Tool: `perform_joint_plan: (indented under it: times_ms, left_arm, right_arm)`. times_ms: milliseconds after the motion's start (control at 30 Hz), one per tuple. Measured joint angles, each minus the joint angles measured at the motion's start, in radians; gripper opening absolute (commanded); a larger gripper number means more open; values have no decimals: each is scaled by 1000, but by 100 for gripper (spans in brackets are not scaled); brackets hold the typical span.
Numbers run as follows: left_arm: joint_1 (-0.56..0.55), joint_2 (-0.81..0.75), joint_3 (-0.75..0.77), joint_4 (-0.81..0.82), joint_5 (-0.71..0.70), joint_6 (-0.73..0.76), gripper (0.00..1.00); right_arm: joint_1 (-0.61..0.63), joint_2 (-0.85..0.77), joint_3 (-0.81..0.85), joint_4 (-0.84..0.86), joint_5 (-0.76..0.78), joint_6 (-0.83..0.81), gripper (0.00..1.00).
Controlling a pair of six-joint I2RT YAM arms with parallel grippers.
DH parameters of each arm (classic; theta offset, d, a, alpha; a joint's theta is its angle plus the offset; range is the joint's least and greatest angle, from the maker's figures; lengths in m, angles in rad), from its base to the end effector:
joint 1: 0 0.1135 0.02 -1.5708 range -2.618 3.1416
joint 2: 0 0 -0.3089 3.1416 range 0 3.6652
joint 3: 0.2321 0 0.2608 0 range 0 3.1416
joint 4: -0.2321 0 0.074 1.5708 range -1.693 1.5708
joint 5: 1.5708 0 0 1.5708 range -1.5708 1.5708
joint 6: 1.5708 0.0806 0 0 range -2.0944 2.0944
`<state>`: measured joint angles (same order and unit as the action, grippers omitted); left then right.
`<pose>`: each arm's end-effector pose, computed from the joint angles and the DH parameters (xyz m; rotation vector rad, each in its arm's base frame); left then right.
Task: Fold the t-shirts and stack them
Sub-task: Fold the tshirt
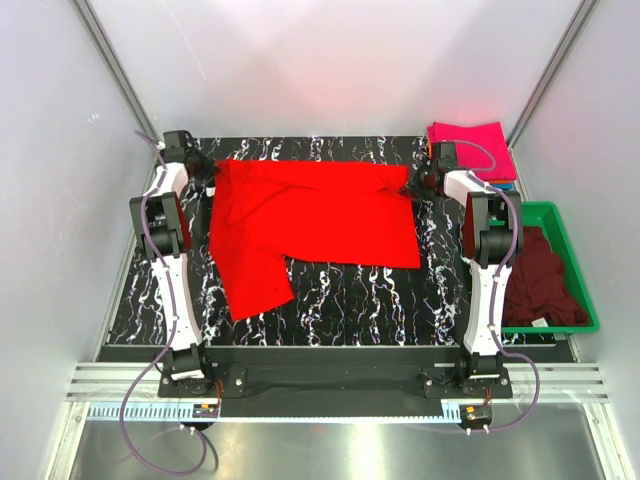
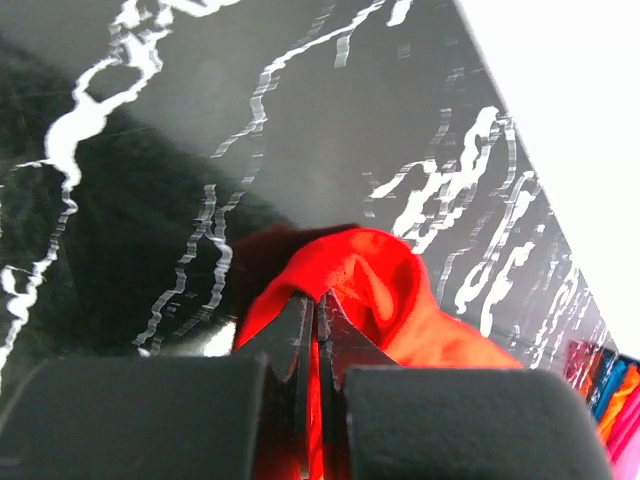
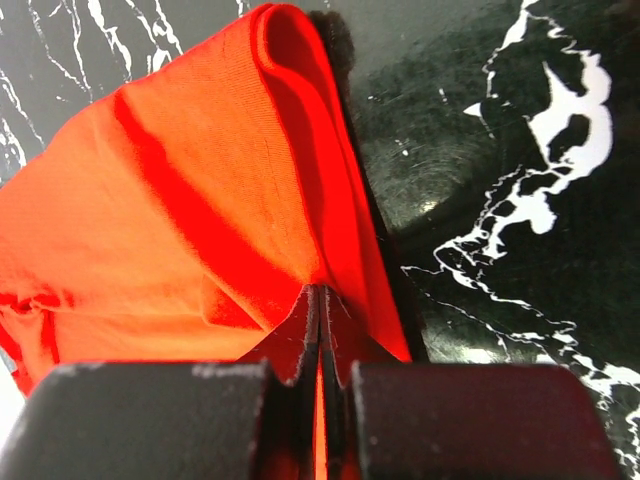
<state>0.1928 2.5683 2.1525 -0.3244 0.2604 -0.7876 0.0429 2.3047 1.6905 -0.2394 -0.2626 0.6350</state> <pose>0.6400 0.1038 0.1310 -0.9878 2.1396 -0.5985 0.5673 0.0453 0.1312 0.6061 2.4078 0.6179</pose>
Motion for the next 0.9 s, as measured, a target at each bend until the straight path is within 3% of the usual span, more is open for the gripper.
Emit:
perform_joint_plan:
  times_ms: [67,100,133,200,267,900]
  left_arm:
    - [7,10,6,4,35,-8,17]
    - [9,10,10,4,43,-6,24]
    - [11,10,13,5,53,-3,37]
    - [13,10,21,6,71,7,45]
    - [14,9,25,12,80,18,52]
    - [-42,-124,-44,-98,117,171,50]
  right_arm:
    - [0,0,7,-10,5,-2,1]
    - [0,0,12,-19,8,-5,4]
    - [0,0,20,-28,9,-10,12]
    - [-3,1,35,-49,8,-15,27]
    - [-7,1,51,-58,6,-25,31]
    - [-13,0,75,-127,-10,2,38]
